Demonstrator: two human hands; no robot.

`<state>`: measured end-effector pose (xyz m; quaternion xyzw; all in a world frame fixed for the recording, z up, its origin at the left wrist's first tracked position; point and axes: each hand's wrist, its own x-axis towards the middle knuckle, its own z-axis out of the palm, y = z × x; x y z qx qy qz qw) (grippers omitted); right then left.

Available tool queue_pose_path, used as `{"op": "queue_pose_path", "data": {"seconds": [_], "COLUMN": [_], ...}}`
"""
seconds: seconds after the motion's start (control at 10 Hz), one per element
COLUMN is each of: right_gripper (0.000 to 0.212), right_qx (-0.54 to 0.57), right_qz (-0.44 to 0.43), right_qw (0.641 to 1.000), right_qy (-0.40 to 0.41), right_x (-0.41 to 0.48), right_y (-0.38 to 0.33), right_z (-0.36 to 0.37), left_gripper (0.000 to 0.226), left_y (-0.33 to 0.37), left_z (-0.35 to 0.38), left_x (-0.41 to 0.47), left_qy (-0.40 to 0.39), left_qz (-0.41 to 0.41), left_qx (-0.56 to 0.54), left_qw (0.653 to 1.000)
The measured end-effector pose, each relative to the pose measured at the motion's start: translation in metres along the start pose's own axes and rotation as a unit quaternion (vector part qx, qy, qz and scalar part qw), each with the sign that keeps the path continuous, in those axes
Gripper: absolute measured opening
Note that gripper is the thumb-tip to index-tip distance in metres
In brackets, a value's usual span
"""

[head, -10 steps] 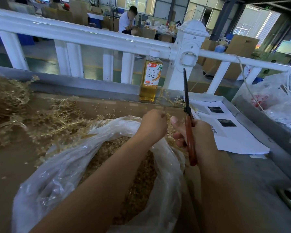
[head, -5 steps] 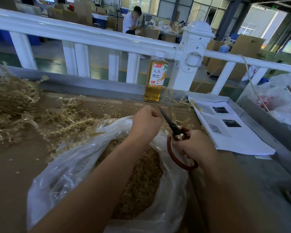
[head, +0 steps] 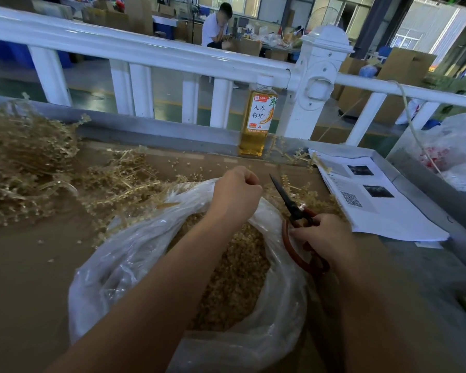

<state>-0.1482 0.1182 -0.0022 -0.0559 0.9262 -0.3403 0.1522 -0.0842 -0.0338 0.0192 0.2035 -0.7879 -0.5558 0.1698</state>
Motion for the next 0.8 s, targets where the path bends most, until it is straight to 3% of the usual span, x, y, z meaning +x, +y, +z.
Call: {"op": "queue_pose_path", "data": {"seconds": [0.2,0.4,0.6,0.8], "right_gripper": [0.041,0.043,0.024,0.02], "right_qx": [0.032,0.008,0.021,0.1], "right_qz": [0.01,-0.024,-0.135,-0.17], "right_qw": [0.999,0.994,0.959,0.954], "right_qy": [0.018,0.106,0.248,0.224], "right_x": [-0.008,-0.023,-0.032,-0.051], "right_y": [0.01,0.015,0.012,0.004], "right_z": [0.006,0.016,0.015,0.031], "left_gripper": [0.018,0.017,0.015,0.02], "left_y": [-0.01,-0.019,-0.025,-0.027], "left_z": [-0.013,-0.022,-0.024,-0.027], "left_x": [-0.01,-0.025,-0.037,-0.048], "left_qy": [0.021,0.064,0.07,0.087], "left_qz": [-0.021,-0.013,-0.007,0.004], "left_qx": [-0.02,-0.038,-0.033,-0.035], "left_qw": [0.999,0.997,0.997,0.996]}}
